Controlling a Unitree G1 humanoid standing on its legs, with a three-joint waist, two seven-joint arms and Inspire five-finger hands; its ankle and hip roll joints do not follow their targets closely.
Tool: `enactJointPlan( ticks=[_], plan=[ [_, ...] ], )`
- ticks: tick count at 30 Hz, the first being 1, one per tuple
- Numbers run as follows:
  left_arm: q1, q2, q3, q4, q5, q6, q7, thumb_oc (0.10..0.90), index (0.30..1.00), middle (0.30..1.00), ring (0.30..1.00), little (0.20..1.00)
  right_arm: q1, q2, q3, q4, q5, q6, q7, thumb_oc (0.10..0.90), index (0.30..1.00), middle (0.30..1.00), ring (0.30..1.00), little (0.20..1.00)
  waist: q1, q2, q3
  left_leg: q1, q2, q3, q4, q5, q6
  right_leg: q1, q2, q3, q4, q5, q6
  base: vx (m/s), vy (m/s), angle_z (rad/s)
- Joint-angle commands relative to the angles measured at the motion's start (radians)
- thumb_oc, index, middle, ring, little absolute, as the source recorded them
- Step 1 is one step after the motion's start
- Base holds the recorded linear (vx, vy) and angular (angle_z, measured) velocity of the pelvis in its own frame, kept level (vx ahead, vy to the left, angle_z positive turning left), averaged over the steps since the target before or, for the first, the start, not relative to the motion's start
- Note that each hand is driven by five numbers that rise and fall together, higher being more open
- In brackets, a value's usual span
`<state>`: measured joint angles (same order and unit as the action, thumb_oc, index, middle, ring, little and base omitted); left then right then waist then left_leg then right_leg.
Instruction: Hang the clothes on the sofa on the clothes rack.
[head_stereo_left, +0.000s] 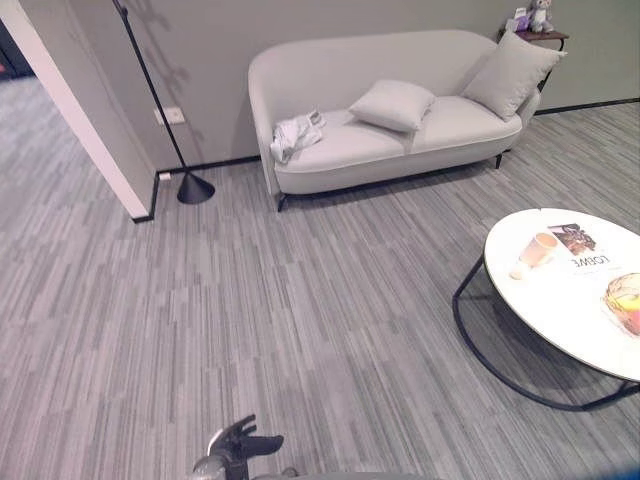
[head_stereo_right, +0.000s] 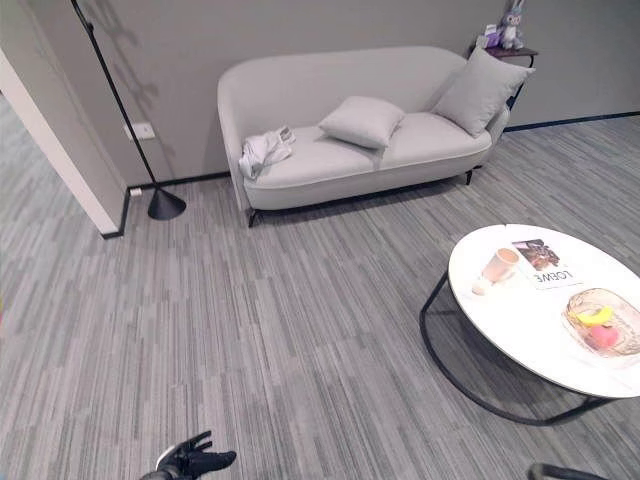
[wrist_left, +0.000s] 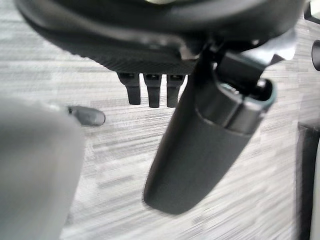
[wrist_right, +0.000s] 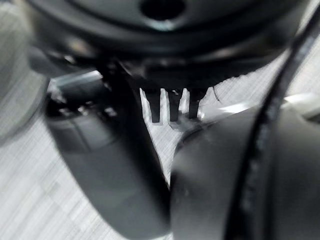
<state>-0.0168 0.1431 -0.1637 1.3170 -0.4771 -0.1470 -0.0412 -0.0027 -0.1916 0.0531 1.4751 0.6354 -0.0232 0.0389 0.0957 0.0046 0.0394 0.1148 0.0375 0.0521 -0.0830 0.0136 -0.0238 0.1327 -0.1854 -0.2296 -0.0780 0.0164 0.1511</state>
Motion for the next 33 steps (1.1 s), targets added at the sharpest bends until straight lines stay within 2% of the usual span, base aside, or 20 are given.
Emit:
enactJointPlan(
  ticks=[1,5,6,14,21,24,29,33],
  plan=[
    [-0.028,-0.01,0.04,0.11,-0.044,-0.001,-0.007,0.8,0.9,0.9,0.9,0.9,-0.016,0.034,0.018,0.036,0.018,-0.002,0.019,0.8,0.9,0.9,0.9,0.9,0.028,-0.043,-0.011,-0.051,-0.074,-0.1,-0.004,-0.036,0.042,-0.036,-0.005,0.051,0.018,0.039,-0.015,0.02,-0.054,0.0],
    [0.001,-0.027,0.066,0.153,-0.05,0.01,-0.021,0.8,0.9,0.9,0.9,0.9,-0.015,0.04,0.022,0.024,0.015,-0.004,0.025,0.8,0.9,0.9,0.9,0.9,0.022,-0.041,-0.023,-0.046,-0.07,-0.115,-0.004,-0.036,0.035,-0.012,0.002,0.038,0.001,0.03,-0.019,0.01,-0.032,0.03],
    [0.01,-0.02,0.091,0.155,-0.071,0.014,-0.025,0.8,0.9,0.9,0.9,0.9,-0.013,0.041,0.025,0.024,0.008,-0.003,0.031,0.8,0.9,0.9,0.9,0.9,0.028,-0.039,-0.028,-0.046,-0.069,-0.122,-0.004,-0.035,0.032,-0.005,0.004,0.029,0.001,0.024,-0.021,0.0,-0.013,0.05],
    [0.036,0.001,0.112,0.175,-0.034,0.008,-0.019,0.8,0.9,0.9,0.9,0.9,-0.024,0.041,0.073,0.002,-0.066,-0.016,0.034,0.8,0.9,0.9,0.9,0.9,0.057,-0.04,-0.031,-0.04,-0.073,-0.154,-0.004,-0.031,0.034,0.004,-0.002,0.001,0.016,0.013,-0.023,0.0,0.012,0.14],
    [0.049,-0.004,0.102,0.19,-0.009,0.016,-0.017,0.8,0.9,0.9,0.9,0.9,-0.035,0.055,0.11,-0.047,-0.096,-0.016,0.028,0.8,0.9,0.9,0.9,0.9,0.056,-0.048,-0.023,-0.032,-0.079,-0.153,-0.004,-0.038,0.042,0.002,-0.011,0.006,0.026,0.012,-0.019,0.03,0.038,0.06],
    [0.041,0.003,0.068,0.173,0.033,0.003,-0.002,0.8,0.9,0.9,0.9,0.9,-0.043,0.054,0.106,-0.048,-0.088,-0.013,0.024,0.8,0.9,0.9,0.9,0.9,0.051,-0.048,-0.011,-0.033,-0.087,-0.153,-0.004,-0.043,0.051,-0.016,-0.024,0.015,0.065,0.007,-0.013,0.0,0.065,-0.01],
    [0.008,0.006,-0.025,0.151,0.126,-0.009,0.01,0.8,0.9,0.9,0.9,0.9,-0.057,0.044,0.075,-0.033,-0.059,-0.01,0.017,0.8,0.9,0.9,0.9,0.9,0.017,-0.028,0.025,-0.02,-0.106,-0.161,-0.004,-0.048,0.078,-0.082,-0.054,0.047,0.242,-0.018,-0.006,0.01,0.1,0.03],
    [-0.008,0.005,-0.066,0.152,0.176,0.0,0.008,0.8,0.9,0.9,0.9,0.9,-0.056,0.039,0.058,-0.028,-0.035,-0.008,0.016,0.8,0.9,0.9,0.9,0.9,-0.017,-0.003,0.081,0.033,-0.115,-0.144,-0.004,-0.065,0.105,-0.184,-0.092,0.065,0.513,0.068,-0.004,0.03,0.122,0.06]
  ],
)
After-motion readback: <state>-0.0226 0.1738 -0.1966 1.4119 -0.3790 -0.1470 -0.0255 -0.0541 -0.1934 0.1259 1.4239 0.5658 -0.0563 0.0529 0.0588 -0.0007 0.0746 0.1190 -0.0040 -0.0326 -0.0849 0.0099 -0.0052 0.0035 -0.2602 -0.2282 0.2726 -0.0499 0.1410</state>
